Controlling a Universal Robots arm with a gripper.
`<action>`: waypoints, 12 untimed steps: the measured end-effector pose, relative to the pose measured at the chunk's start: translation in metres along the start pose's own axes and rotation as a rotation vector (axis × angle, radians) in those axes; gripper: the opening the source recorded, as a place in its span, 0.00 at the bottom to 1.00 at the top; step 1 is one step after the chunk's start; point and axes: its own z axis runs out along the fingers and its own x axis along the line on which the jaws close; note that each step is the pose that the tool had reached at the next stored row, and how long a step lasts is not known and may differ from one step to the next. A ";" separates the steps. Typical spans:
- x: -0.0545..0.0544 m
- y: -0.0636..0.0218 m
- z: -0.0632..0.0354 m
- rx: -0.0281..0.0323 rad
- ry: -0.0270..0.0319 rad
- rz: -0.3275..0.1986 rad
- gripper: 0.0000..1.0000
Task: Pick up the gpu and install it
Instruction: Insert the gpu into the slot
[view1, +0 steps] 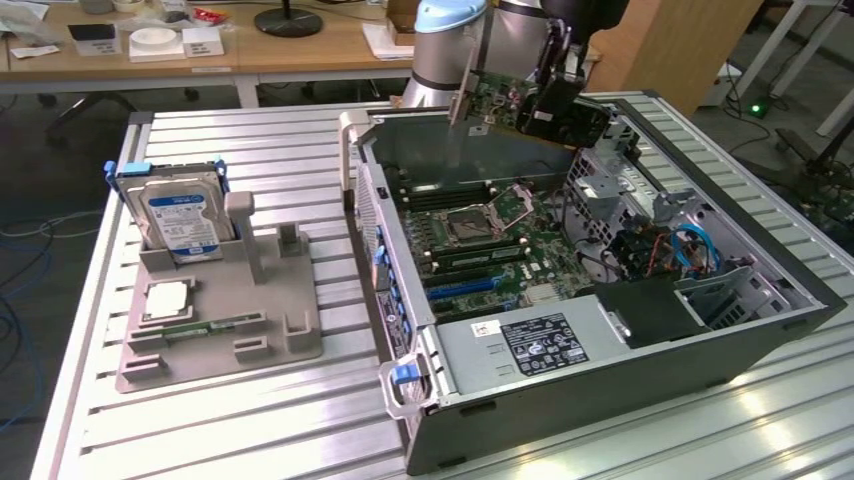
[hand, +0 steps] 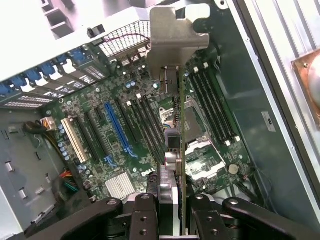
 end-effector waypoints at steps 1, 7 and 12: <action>0.000 0.0000 0.0000 0.0000 0.0001 -0.001 0.29; 0.000 0.0000 0.0000 -0.0001 0.0002 -0.002 0.29; 0.000 -0.0001 0.0009 -0.0019 0.0023 -0.057 0.29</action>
